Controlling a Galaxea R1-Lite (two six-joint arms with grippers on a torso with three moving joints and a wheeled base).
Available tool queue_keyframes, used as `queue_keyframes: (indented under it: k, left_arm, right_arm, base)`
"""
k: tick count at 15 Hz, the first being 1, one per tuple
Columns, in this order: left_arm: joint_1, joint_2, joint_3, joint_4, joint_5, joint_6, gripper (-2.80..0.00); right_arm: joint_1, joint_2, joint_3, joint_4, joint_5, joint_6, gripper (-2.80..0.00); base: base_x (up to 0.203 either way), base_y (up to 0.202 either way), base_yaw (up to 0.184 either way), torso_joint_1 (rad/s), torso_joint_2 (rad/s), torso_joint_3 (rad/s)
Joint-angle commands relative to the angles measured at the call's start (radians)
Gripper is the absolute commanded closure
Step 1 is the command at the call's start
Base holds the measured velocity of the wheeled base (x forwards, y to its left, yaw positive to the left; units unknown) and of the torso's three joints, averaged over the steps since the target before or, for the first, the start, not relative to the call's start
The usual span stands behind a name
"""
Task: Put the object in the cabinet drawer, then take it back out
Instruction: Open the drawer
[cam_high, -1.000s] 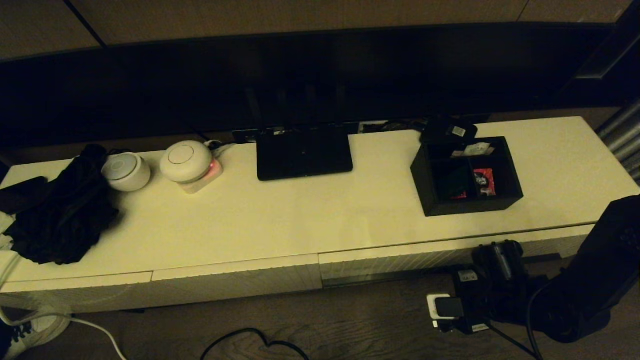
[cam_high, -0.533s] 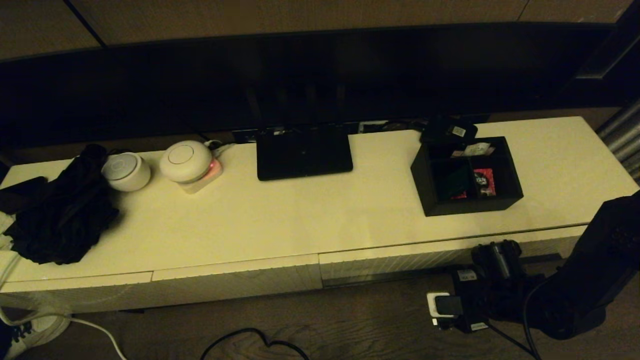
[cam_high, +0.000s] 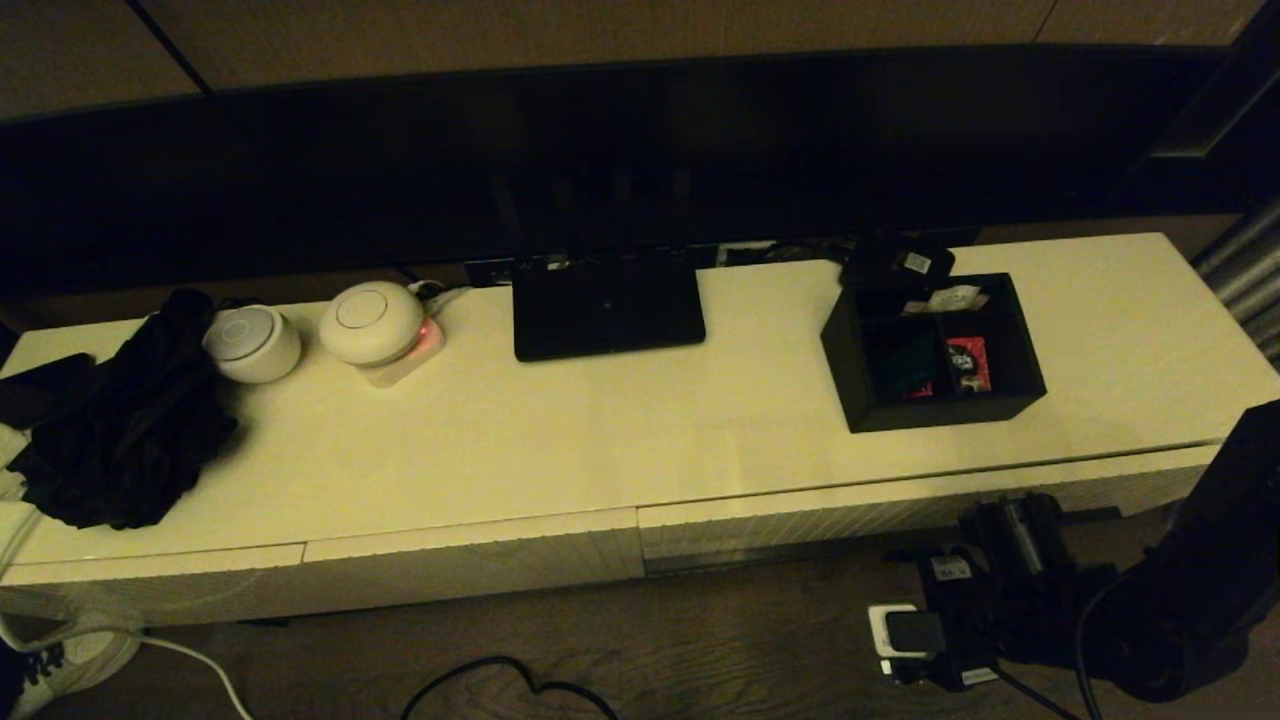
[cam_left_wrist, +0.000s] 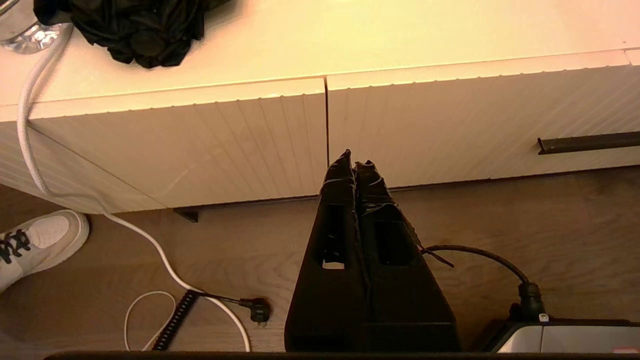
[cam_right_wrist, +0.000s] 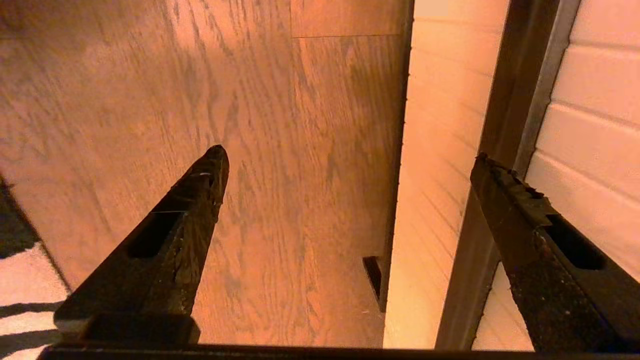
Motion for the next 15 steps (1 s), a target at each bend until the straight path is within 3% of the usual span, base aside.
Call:
queue_keyframes:
  k: [1,5,15]
  left_arm:
    - [0.0,0.0,0.003,0.0,0.001,0.0,0.0]
    - [0.0,0.0,0.003,0.0,0.001,0.0,0.0]
    - [0.0,0.0,0.003,0.0,0.001,0.0,0.0]
  right_arm:
    - [0.0,-0.006,0.017,-0.005,0.001,-0.006,-2.8]
    - [0.0,-0.01,0.051,-0.008,0.002,-0.005,-2.8]
    - [0.0,-0.039,-0.02,-0.006,0.03,-0.001,-2.8]
  base:
    - [0.0,0.0,0.0,0.0,0.0,0.0]
    - [0.0,0.0,0.0,0.0,0.0,0.0]
    - [0.0,0.0,0.0,0.0,0.0,0.0]
